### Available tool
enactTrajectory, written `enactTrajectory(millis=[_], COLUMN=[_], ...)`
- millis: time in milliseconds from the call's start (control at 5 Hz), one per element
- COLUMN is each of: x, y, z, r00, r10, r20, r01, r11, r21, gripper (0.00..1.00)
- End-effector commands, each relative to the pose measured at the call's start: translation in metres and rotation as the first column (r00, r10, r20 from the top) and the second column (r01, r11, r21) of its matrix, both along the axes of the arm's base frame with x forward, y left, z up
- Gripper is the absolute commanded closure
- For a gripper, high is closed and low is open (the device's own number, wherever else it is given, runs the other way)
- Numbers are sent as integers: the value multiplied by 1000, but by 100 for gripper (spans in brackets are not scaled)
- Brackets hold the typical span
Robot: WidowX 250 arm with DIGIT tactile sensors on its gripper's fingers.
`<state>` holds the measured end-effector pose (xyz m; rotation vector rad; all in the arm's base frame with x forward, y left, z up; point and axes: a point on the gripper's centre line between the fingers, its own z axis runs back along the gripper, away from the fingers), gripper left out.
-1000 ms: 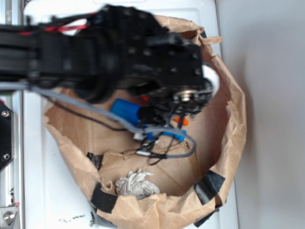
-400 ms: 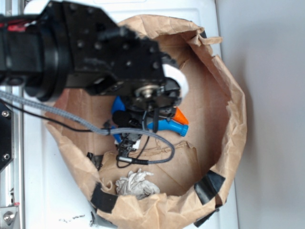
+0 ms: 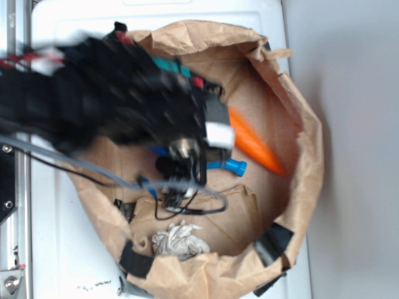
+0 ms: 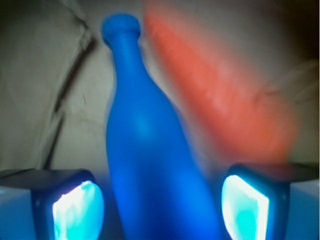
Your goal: Grab the blue bottle.
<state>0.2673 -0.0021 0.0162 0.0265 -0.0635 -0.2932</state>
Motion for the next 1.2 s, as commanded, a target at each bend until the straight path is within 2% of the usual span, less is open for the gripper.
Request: enactTrajectory(millis=[0,400,600,800,1000], x=[6,-5,-8,-16,-22], y=[-8,1,0,-3,3], z=[39,122,142,154,155], r00=[1000,999,989,957,953], r10=[18,49,147,286,303], r20=[11,12,27,42,26], r01=[-17,-46,-140,-279,-302], r11=[998,983,976,951,953], r21=[-63,-175,-170,-133,-23], gripper=[100,100,100,100,0])
